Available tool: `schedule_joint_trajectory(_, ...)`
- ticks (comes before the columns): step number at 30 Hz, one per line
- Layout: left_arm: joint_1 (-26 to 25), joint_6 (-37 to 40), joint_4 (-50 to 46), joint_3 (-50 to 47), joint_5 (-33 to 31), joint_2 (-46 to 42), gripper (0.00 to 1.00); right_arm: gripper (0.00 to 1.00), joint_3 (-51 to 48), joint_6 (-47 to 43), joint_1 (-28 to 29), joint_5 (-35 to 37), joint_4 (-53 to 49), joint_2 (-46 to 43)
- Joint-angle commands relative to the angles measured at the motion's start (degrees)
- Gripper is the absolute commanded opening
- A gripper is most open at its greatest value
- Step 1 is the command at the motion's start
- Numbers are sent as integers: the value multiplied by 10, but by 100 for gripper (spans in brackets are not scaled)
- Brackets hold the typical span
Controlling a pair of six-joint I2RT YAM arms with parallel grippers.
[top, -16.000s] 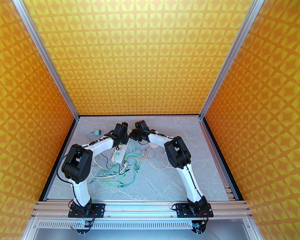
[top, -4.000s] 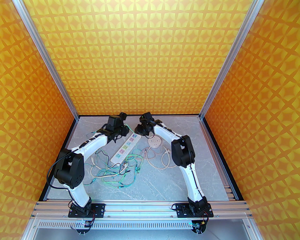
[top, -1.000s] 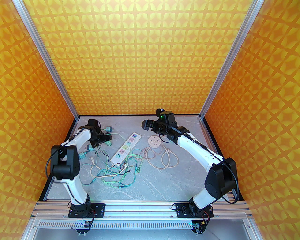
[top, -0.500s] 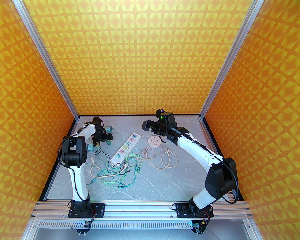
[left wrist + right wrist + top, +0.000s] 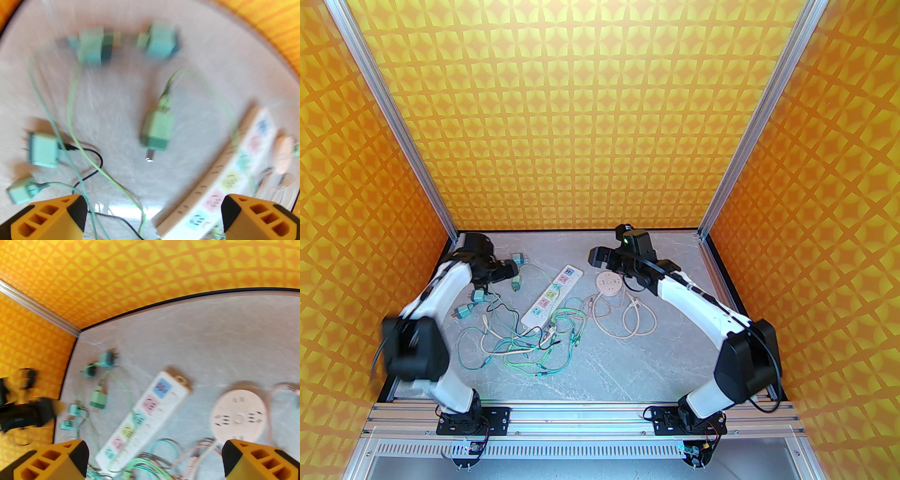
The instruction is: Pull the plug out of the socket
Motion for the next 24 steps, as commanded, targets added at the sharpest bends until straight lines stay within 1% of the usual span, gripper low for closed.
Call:
schedule_joint_trajectory(1, -1, -16, 124, -86, -84, -100, 99, 99, -48, -55, -4, 116, 11, -50)
schedule_joint_trajectory(4, 1, -10, 195, -172, -164, -186, 99, 98, -111, -92, -5, 192, 40, -91)
schedule_joint_trajectory(6, 2, 24, 257, -225, -183, -222, 99, 98, -172, -133, -5, 236, 91, -122)
schedule_joint_trajectory(8, 2, 63, 326, -284, -191, -258, 99, 98, -235, -167, -5, 302, 149, -153)
schedule_joint_trajectory(10, 3, 82, 399, -337, -224, -268, 99, 99, -302, -212, -5, 374, 225, -180)
schedule_joint_trajectory(12, 5, 87, 441, -373, -241, -254, 99, 98, -356, -264, -5, 421, 303, -190)
schedule_joint_trajectory(14, 7, 104, 477, -391, -253, -212, 99, 98, -391, -303, -6, 454, 359, -181)
schedule_joint_trajectory(16, 10, 114, 504, -396, -267, -163, 99, 98, -406, -342, -9, 477, 394, -154)
schedule_joint_trajectory(18, 12, 126, 570, -414, -268, -125, 99, 98, -420, -366, -18, 496, 434, -115)
schedule_joint_trajectory(20, 13, 130, 648, -437, -268, -103, 99, 99, -433, -359, -32, 497, 477, -75)
schedule_joint_trajectory(22, 13, 157, 727, -456, -262, -76, 99, 98, -439, -387, -42, 485, 529, -45)
schedule_joint_trajectory(24, 18, 154, 754, -460, -254, -45, 99, 98, -443, -394, -53, 450, 570, -36)
